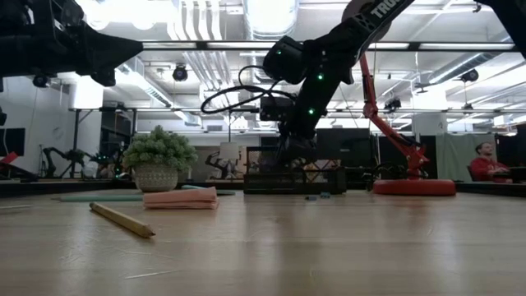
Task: Pick and place office supplies into organizer
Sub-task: Put the dark blue eraser into the desk organizer
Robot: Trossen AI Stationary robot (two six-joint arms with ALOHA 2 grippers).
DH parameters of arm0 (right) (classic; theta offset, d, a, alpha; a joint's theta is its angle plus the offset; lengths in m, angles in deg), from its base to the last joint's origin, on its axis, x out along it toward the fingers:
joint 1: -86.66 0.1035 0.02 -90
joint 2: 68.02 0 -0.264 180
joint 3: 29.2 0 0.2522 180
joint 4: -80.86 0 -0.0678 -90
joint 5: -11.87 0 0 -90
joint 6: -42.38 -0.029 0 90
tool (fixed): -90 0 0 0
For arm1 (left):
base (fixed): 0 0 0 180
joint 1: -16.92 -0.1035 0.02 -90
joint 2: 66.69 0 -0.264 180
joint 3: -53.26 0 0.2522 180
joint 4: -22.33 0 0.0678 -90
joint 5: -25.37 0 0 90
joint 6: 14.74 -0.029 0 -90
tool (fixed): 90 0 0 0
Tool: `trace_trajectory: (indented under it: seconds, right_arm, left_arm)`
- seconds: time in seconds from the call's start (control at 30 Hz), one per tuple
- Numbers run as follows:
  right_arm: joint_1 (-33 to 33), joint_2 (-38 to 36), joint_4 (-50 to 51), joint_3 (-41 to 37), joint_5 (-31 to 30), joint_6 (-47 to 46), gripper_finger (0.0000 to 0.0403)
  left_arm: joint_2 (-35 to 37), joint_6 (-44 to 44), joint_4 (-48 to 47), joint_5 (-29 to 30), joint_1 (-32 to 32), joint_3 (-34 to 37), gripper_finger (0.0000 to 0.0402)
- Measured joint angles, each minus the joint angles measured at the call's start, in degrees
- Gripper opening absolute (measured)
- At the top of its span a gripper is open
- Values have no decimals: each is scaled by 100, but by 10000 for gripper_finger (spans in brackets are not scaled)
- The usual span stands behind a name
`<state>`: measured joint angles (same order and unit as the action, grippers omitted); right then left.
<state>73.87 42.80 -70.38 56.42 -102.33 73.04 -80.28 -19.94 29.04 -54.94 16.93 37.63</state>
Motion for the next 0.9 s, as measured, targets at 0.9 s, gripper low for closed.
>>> trace_trajectory:
  seconds: [0.9]
  right_arm:
    - [-112,4,-23,-28,12,152,70]
  left_arm:
    - [0,0,-2,0,2,0,0]
